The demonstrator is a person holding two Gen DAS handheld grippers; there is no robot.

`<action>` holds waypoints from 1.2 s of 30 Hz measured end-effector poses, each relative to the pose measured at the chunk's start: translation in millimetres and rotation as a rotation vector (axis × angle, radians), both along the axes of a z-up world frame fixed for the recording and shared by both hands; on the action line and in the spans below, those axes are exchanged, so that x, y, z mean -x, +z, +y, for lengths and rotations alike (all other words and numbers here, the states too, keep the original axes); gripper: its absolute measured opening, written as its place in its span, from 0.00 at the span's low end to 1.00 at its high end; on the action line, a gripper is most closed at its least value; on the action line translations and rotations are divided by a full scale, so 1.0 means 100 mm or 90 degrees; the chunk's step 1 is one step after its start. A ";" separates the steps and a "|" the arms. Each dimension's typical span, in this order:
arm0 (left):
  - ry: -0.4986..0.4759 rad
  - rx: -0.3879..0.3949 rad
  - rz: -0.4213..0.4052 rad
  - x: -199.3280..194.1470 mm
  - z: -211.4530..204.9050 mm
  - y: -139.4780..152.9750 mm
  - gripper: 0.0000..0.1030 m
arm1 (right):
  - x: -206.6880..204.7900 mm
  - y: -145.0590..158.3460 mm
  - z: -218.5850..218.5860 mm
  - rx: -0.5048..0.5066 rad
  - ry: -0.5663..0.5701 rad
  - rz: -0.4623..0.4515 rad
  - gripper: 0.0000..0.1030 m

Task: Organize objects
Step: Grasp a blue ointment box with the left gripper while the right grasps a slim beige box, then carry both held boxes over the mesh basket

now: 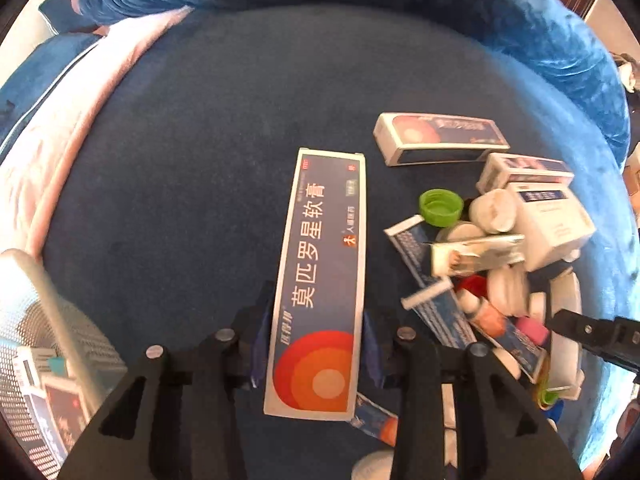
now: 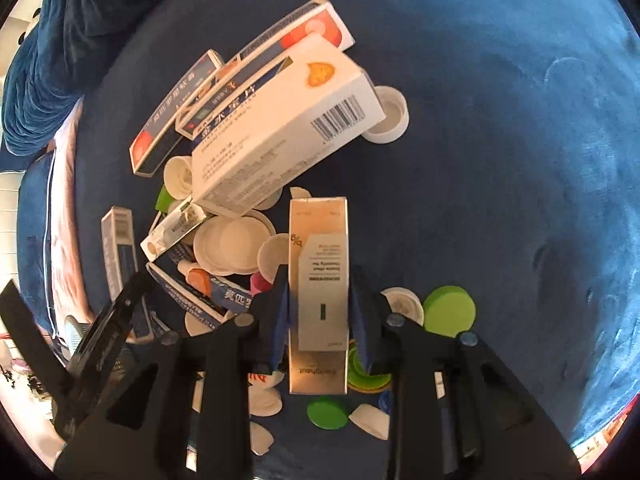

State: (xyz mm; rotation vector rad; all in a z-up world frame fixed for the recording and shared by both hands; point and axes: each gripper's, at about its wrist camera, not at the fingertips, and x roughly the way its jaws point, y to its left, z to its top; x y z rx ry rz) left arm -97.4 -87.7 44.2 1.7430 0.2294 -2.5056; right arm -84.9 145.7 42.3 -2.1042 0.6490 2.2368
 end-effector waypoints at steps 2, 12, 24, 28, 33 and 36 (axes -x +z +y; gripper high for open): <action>0.001 -0.002 0.007 -0.06 0.02 0.08 0.38 | -0.03 0.04 -0.01 0.001 0.000 0.005 0.27; 0.026 -0.009 0.042 -0.48 -0.14 0.55 0.38 | -0.09 0.43 -0.31 0.014 0.047 0.044 0.27; 0.166 0.014 0.069 -1.38 -1.28 1.01 0.38 | -0.36 0.72 -1.84 0.082 0.228 0.100 0.27; 0.223 0.023 0.061 -1.69 -1.68 1.01 0.38 | -0.56 0.76 -2.43 0.115 0.309 0.112 0.27; 0.281 0.017 0.050 -2.04 -2.04 0.97 0.38 | -0.79 0.76 -2.88 0.140 0.387 0.111 0.27; 0.292 0.015 0.049 -2.14 -2.11 0.97 0.38 | -0.90 0.68 -3.02 0.180 0.412 0.085 0.29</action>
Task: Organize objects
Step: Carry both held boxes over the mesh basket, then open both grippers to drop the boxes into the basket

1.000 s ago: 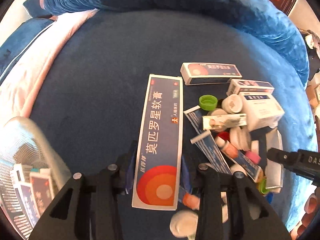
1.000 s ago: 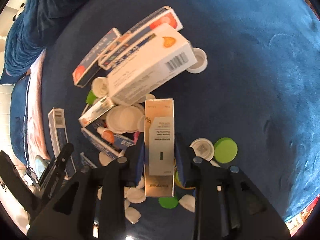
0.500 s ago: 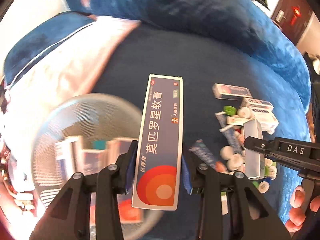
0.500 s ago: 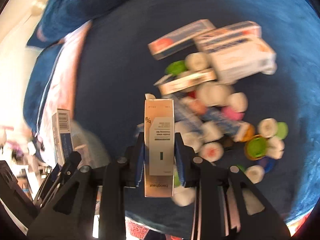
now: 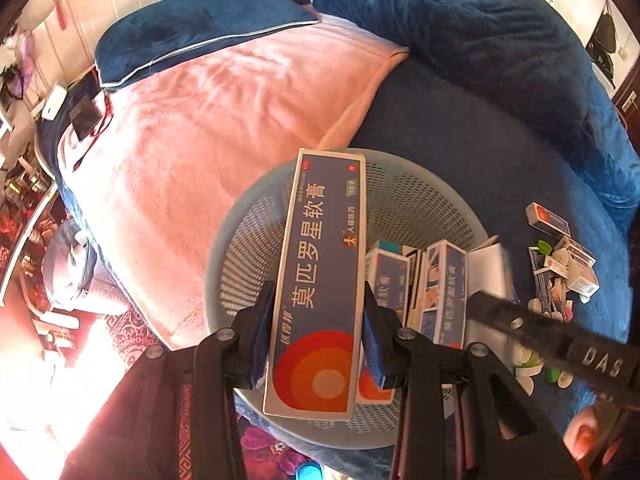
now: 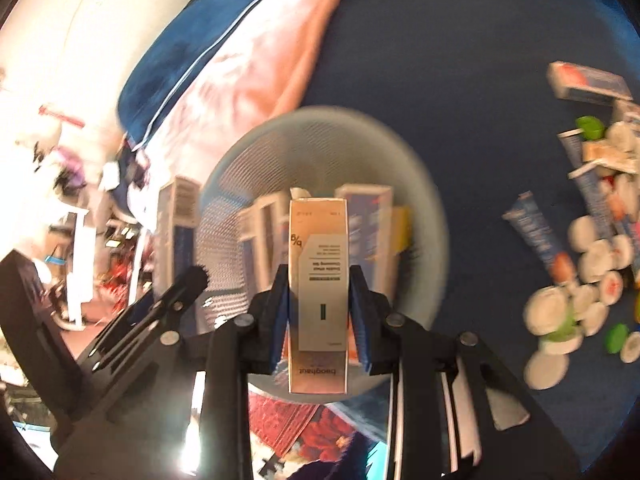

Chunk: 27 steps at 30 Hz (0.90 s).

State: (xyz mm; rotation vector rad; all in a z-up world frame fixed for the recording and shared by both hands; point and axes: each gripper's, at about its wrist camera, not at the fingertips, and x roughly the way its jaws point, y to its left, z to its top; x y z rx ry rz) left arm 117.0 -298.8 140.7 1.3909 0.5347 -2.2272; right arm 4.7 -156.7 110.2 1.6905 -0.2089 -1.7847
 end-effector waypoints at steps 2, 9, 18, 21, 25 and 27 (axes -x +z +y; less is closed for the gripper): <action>0.003 0.002 -0.001 -0.03 0.00 -0.01 0.39 | -0.06 -0.07 -0.08 0.015 0.023 -0.016 0.29; 0.035 -0.014 0.008 -0.12 -0.10 0.01 0.78 | -0.02 -0.12 0.04 0.007 -0.012 -0.025 0.76; 0.031 -0.013 -0.007 -0.11 0.01 -0.02 0.79 | 0.06 -0.23 0.34 -0.022 -0.086 -0.068 0.75; 0.026 -0.012 -0.011 -0.08 0.04 -0.01 0.79 | 0.09 -0.28 0.38 -0.044 -0.099 -0.086 0.75; 0.015 -0.010 -0.013 -0.04 0.11 -0.01 0.79 | 0.13 -0.34 0.59 -0.071 -0.127 -0.097 0.75; 0.009 -0.010 -0.014 -0.01 0.16 -0.02 0.79 | 0.14 -0.32 0.63 -0.084 -0.134 -0.098 0.75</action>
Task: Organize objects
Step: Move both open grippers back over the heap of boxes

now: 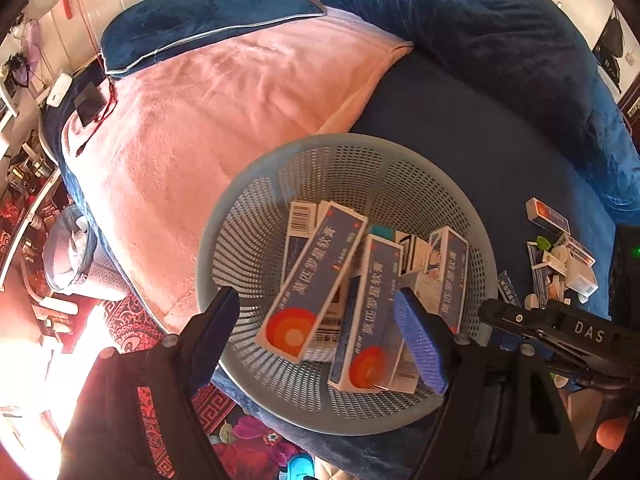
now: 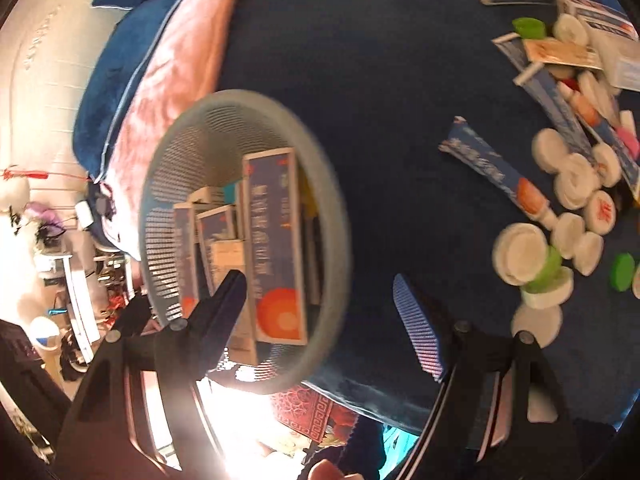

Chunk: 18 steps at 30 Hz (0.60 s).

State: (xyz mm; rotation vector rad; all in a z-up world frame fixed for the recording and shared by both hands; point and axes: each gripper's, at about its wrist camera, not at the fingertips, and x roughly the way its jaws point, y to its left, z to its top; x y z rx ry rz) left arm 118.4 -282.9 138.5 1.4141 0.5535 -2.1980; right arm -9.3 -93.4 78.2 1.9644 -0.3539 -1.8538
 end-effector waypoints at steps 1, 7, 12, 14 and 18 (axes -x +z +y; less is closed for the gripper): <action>-0.003 -0.001 -0.001 0.01 0.02 -0.01 0.79 | 0.00 0.02 0.01 -0.003 0.001 0.003 0.75; -0.030 -0.003 -0.008 0.12 0.21 -0.05 0.79 | 0.03 0.18 0.11 0.003 0.004 0.042 0.75; -0.051 0.001 -0.017 0.19 0.37 -0.08 0.79 | 0.08 0.30 0.20 -0.033 0.016 0.110 0.75; -0.060 0.004 -0.019 0.22 0.43 -0.08 0.79 | 0.10 0.33 0.26 -0.057 0.016 0.129 0.77; -0.077 0.015 -0.023 0.30 0.56 -0.09 0.79 | 0.16 0.37 0.41 -0.103 0.014 0.158 0.82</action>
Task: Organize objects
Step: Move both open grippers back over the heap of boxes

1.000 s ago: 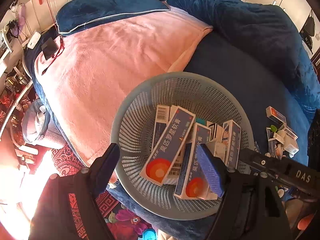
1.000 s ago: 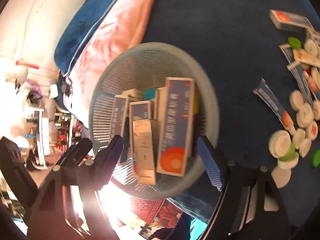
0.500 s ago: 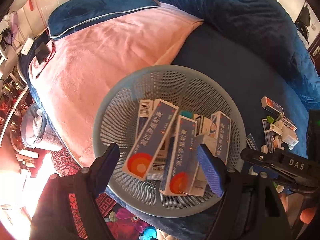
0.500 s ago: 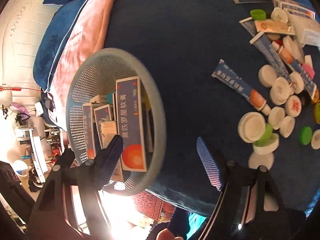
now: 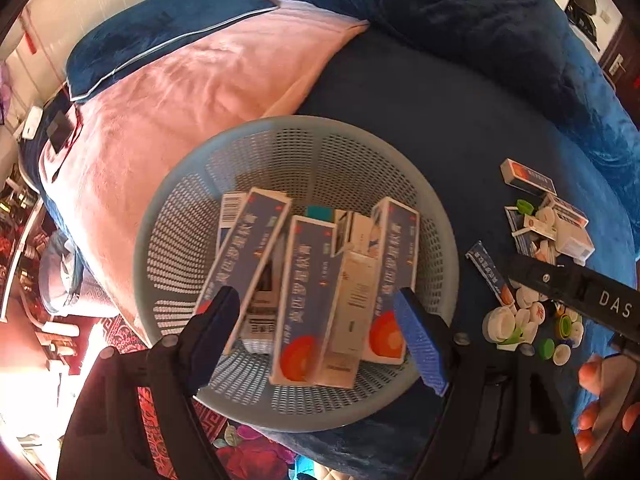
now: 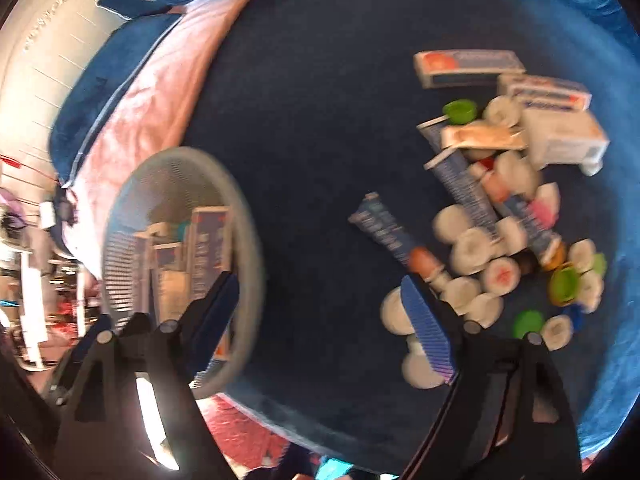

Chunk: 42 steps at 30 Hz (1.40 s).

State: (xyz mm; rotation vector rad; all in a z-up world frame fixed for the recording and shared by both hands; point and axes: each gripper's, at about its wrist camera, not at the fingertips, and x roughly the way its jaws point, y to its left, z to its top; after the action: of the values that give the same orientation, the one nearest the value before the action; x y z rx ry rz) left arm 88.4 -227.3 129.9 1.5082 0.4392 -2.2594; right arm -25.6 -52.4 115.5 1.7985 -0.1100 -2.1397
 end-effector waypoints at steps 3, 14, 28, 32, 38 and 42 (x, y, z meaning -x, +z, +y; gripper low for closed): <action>-0.011 0.004 -0.004 0.07 0.10 -0.01 0.79 | 0.01 0.01 0.07 -0.015 -0.002 0.012 0.82; -0.048 0.015 -0.007 0.30 0.49 -0.04 0.80 | 0.05 0.10 0.34 -0.061 -0.017 0.058 0.82; -0.058 0.033 -0.004 0.55 0.85 -0.02 0.81 | 0.11 0.13 0.80 -0.040 -0.047 0.067 0.82; -0.072 0.035 -0.008 0.63 0.99 -0.05 0.81 | 0.16 0.09 0.94 -0.030 -0.061 0.058 0.82; -0.086 0.033 -0.016 0.75 1.12 -0.12 0.81 | 0.24 0.03 1.06 -0.022 -0.074 0.045 0.82; -0.093 0.030 -0.023 0.83 1.18 -0.19 0.81 | 0.30 -0.05 1.12 -0.019 -0.088 0.031 0.82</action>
State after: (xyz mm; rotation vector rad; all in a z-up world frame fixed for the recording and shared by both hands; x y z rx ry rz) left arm 5.0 -109.8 110.7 1.6016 0.2703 -2.3307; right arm -55.9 59.1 110.9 1.8021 -0.1963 -2.2901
